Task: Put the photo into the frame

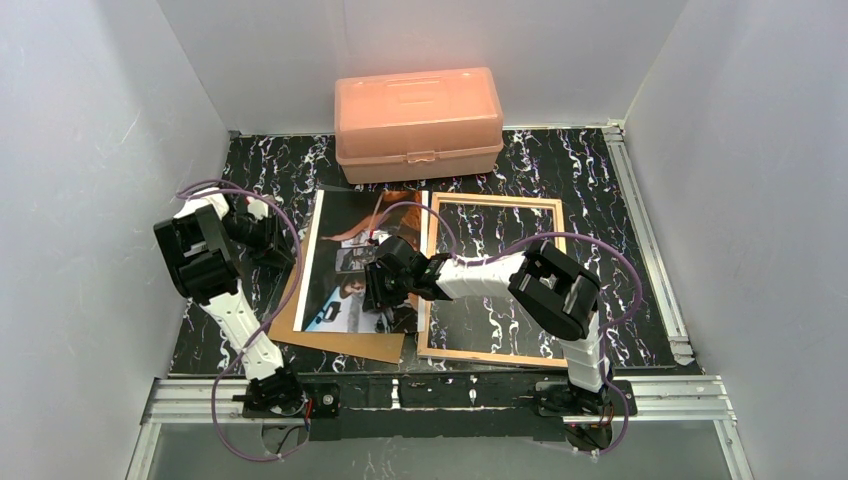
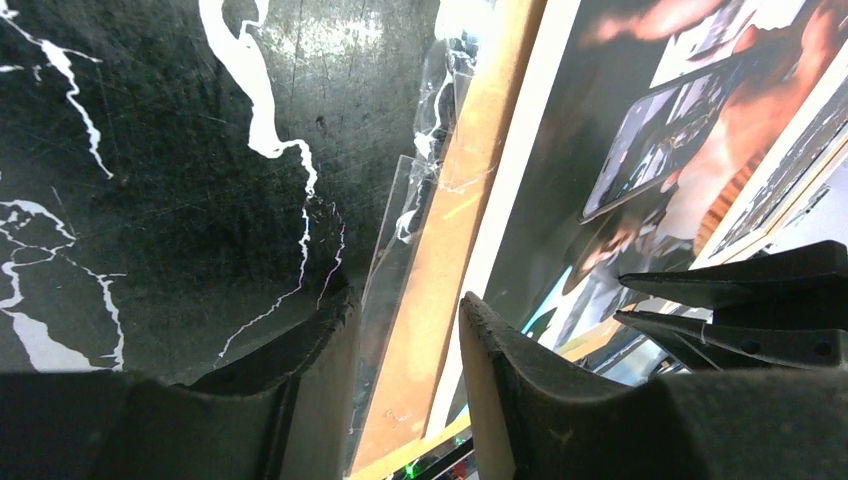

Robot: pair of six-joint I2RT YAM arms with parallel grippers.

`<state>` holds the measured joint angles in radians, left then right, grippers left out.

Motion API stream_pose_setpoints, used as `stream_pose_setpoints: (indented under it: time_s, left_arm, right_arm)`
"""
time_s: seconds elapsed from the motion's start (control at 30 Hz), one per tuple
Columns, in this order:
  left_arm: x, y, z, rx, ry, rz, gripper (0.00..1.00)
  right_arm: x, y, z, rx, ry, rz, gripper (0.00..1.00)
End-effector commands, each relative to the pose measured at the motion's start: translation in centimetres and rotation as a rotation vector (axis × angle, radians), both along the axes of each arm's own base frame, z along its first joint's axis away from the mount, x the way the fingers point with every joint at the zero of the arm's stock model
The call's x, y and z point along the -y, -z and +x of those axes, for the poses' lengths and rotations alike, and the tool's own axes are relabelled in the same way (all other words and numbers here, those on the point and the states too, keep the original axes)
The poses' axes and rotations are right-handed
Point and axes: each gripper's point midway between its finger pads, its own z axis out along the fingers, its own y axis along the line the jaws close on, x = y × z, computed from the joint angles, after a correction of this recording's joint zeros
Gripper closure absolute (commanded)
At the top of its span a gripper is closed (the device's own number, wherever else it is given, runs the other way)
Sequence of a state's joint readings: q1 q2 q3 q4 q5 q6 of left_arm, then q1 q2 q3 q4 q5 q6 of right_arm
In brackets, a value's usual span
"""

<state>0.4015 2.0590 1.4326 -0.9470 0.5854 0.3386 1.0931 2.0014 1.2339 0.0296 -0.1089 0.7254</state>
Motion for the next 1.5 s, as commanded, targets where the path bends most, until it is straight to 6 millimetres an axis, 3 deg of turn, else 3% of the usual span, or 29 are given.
stream_pose_setpoints:
  time_s: [0.0,0.27,0.57,0.8,1.03,1.33,1.47]
  left_arm:
    - [4.1,-2.9,-2.0,-0.099,-0.019,-0.231,0.64]
    - [4.8,-5.1,-2.2,-0.085,-0.030,-0.353,0.70]
    - [5.5,-5.3,-2.7,-0.111,-0.015,-0.449,0.73]
    - [5.7,-7.4,-1.9,-0.072,-0.048,-0.591,0.79]
    - [6.4,-7.7,-2.2,-0.088,-0.051,-0.690,0.79]
    - [6.2,-7.2,-2.9,-0.093,-0.016,-0.645,0.78]
    - [5.5,-6.8,-3.1,-0.097,-0.010,-0.564,0.90]
  right_arm:
    - [8.8,10.3,-3.4,-0.131,-0.001,-0.400,0.60]
    - [8.9,10.5,-3.3,-0.133,0.002,-0.405,0.61]
    - [9.2,10.8,-3.5,-0.138,0.005,-0.413,0.61]
    - [9.3,11.1,-3.5,-0.140,0.006,-0.422,0.61]
    - [9.4,11.3,-3.5,-0.145,0.008,-0.428,0.61]
    - [8.9,11.2,-3.3,-0.146,0.005,-0.424,0.62]
    - [8.7,10.9,-3.2,-0.142,0.005,-0.419,0.62]
